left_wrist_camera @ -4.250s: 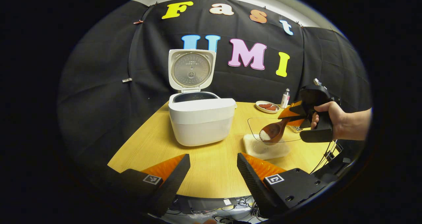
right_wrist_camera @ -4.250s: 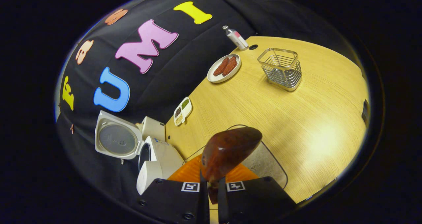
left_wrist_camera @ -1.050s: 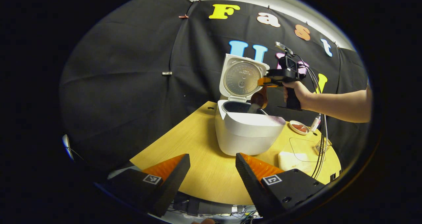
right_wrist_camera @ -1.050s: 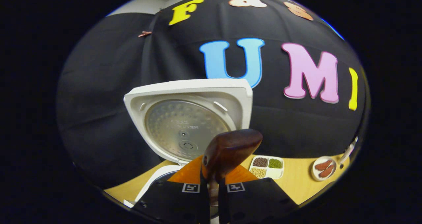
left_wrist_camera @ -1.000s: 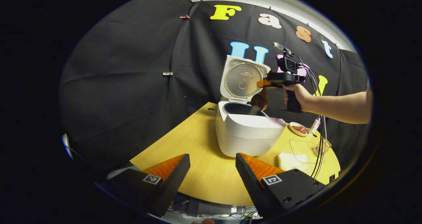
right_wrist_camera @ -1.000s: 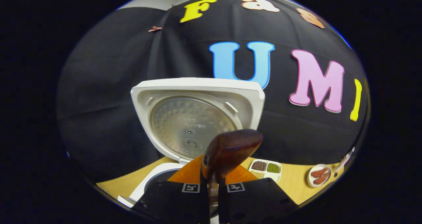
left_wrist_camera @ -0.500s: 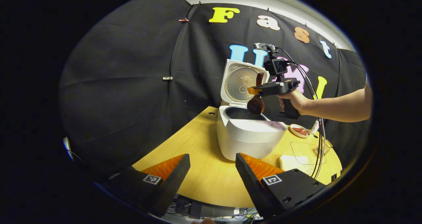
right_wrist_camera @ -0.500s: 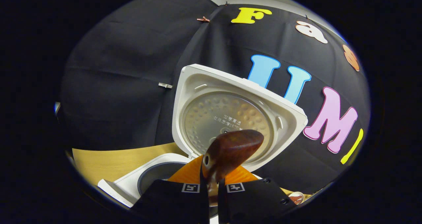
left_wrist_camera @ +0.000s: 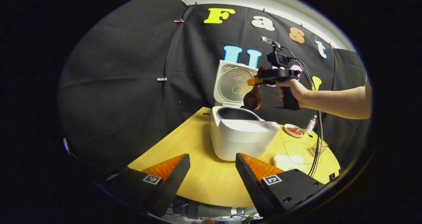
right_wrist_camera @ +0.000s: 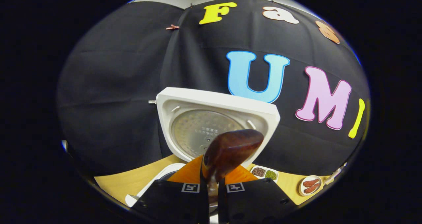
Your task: Close the left gripper, press the button to open the rice cooker; take a wooden spoon from the chopstick holder with the right hand, scoop a spoonful of rice and pour it into the rice cooker, then put the wooden spoon back into the chopstick holder.
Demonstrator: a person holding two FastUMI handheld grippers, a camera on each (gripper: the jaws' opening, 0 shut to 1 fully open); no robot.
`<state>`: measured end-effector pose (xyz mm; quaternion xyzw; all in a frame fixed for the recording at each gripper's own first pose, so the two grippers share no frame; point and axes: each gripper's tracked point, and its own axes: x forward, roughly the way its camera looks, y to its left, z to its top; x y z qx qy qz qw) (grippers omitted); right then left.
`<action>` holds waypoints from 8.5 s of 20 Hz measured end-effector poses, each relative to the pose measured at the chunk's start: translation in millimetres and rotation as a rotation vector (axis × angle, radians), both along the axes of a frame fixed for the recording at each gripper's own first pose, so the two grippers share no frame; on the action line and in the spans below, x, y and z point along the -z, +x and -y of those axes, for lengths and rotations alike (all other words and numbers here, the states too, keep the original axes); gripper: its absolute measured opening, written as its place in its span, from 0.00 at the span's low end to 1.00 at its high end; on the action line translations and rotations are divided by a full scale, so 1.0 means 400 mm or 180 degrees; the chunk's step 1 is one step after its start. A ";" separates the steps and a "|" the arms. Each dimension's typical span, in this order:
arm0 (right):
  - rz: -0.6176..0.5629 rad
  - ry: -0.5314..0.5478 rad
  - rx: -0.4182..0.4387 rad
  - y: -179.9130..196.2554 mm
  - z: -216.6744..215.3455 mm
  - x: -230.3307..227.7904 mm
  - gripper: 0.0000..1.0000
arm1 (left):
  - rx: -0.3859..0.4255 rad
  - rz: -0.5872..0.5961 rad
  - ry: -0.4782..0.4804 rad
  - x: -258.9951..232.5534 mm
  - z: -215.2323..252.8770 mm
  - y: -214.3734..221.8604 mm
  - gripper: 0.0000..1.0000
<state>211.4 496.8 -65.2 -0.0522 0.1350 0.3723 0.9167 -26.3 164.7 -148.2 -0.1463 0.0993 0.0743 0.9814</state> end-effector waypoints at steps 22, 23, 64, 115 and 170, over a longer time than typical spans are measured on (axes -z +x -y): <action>-0.0322 0.0494 0.1456 0.092 1.082 -0.080 0.14 | 0.0089 0.0309 0.0041 -0.245 0.300 0.179 0.96; -0.0383 0.0530 0.1528 0.107 1.125 -0.058 0.14 | 0.0066 0.0301 0.0065 -0.252 0.320 0.190 0.96; -0.1519 0.0218 0.2064 0.059 1.509 0.571 0.99 | -0.0748 0.0036 0.0420 -0.343 0.478 0.273 0.95; -0.1159 -0.0241 0.2112 -0.413 1.377 0.361 0.99 | 0.0074 -0.0332 0.0336 -0.611 -0.058 1.122 0.97; -0.0479 -0.0132 0.1363 -0.319 1.343 0.180 0.99 | -0.0330 0.0072 0.0506 -0.311 0.356 0.369 0.95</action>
